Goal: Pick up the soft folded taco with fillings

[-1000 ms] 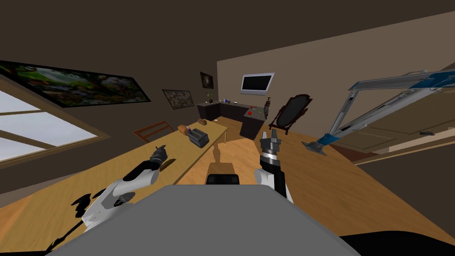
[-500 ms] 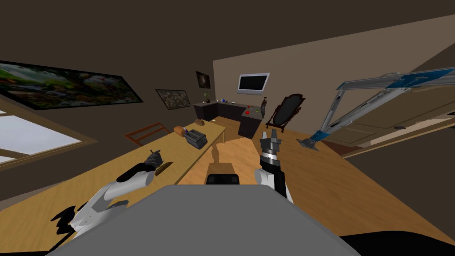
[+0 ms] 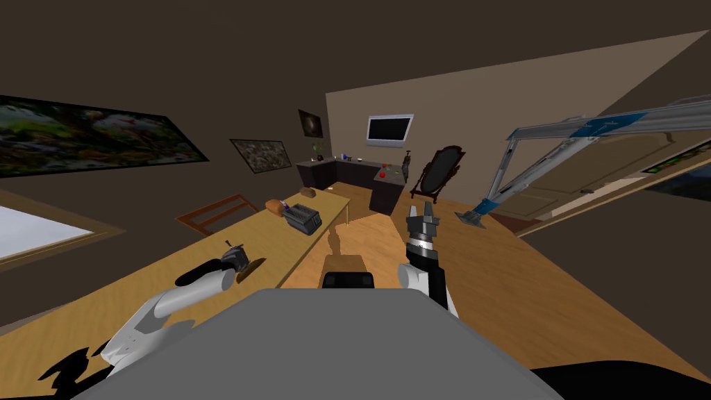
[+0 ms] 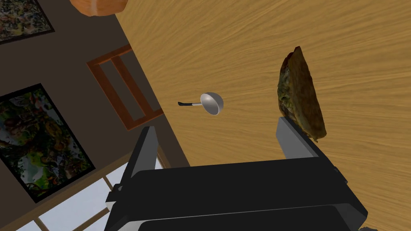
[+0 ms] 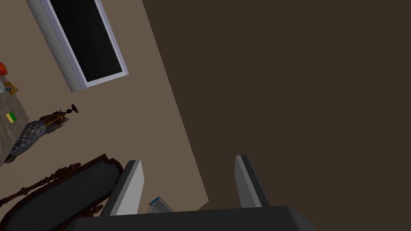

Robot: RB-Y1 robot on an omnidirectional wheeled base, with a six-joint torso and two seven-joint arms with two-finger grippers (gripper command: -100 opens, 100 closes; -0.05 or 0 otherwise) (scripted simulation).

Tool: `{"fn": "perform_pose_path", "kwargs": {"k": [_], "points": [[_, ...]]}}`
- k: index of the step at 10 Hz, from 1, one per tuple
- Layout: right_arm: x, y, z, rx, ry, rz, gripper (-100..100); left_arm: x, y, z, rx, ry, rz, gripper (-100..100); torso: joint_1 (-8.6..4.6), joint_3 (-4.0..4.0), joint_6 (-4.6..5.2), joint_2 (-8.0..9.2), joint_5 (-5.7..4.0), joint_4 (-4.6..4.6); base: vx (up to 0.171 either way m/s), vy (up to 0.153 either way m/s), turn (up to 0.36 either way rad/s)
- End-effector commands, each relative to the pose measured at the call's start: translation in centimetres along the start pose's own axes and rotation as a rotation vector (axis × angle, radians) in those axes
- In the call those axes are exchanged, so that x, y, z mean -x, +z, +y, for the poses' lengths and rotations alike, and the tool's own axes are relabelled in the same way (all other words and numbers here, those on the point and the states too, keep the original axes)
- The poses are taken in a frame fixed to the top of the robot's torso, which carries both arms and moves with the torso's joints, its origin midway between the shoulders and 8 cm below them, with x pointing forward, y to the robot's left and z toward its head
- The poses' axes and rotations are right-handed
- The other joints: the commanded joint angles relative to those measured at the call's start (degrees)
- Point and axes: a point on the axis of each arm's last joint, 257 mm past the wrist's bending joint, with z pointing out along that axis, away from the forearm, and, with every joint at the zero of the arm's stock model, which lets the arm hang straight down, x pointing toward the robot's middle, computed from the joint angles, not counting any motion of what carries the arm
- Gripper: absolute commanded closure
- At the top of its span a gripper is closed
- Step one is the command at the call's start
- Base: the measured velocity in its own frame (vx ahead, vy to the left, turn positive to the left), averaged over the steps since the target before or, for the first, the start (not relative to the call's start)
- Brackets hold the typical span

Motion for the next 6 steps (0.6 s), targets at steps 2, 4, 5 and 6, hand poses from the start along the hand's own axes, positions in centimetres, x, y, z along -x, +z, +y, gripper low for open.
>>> {"fn": "perform_pose_path", "kwargs": {"k": [2, 4, 5, 6], "points": [[0.0, 0.0, 0.0, 0.000, 0.000, 0.000, 0, 1.8, 0.3, 2.7, 0.092, -0.081, -0.034, -100, -0.01, 0.00, -0.03, 0.00, 0.00, 0.00, -0.007, 0.048, -0.109], [0.0, 0.0, 0.0, 0.000, 0.000, 0.000, 0, 2.7, 0.5, 4.6, 0.152, -0.138, -0.054, -100, 0.01, 0.01, -0.03, 0.02, 0.00, 0.00, -0.015, 0.054, -0.107], [0.0, 0.0, 0.0, 0.000, 0.000, 0.000, 0, 2.7, 0.5, 4.7, 0.155, -0.138, -0.055, -100, 0.05, 0.02, 0.00, 0.03, 0.01, 0.01, -0.013, 0.057, -0.079], [0.0, 0.0, 0.0, 0.000, 0.000, 0.000, 0, 3.5, 0.5, 6.6, 0.212, -0.195, -0.072, -100, 0.03, 0.02, -0.03, 0.03, 0.01, 0.01, -0.019, 0.060, -0.107]]}}
